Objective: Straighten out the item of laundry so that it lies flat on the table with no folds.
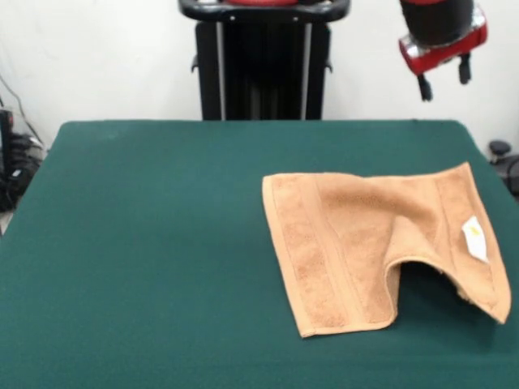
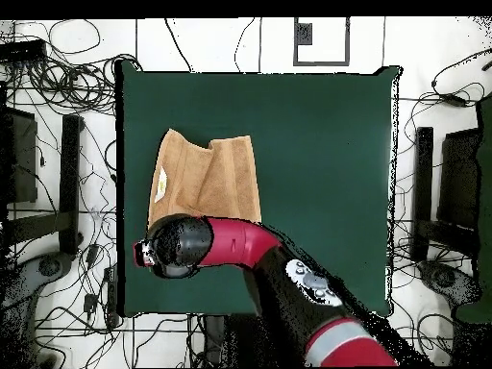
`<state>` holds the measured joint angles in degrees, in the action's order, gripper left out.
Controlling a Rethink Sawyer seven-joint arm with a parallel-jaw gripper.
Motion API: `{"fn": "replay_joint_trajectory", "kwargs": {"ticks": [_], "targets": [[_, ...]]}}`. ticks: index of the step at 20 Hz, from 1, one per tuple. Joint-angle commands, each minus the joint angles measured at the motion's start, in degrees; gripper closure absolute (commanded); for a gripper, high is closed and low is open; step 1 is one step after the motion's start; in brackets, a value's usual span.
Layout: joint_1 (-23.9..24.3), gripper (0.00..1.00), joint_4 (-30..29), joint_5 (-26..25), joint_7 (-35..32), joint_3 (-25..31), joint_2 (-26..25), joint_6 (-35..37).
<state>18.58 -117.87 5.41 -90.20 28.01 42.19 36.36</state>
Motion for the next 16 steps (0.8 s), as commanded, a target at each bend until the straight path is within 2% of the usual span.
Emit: {"fn": "replay_joint_trajectory", "kwargs": {"ticks": [1,4,7,12,16], "targets": [[-6.6,0.0,7.5,-1.6,-18.3,-10.2,6.1,6.8],[-8.7,0.0,10.1,0.0,-19.7,-12.8,6.6,6.7],[-10.5,0.0,14.5,0.2,-21.1,-15.8,6.6,9.7],[-14.1,0.0,21.2,-1.1,-23.2,-21.2,4.5,12.6],[-14.7,0.0,24.8,-0.6,-23.1,-22.4,2.4,13.8]]}}
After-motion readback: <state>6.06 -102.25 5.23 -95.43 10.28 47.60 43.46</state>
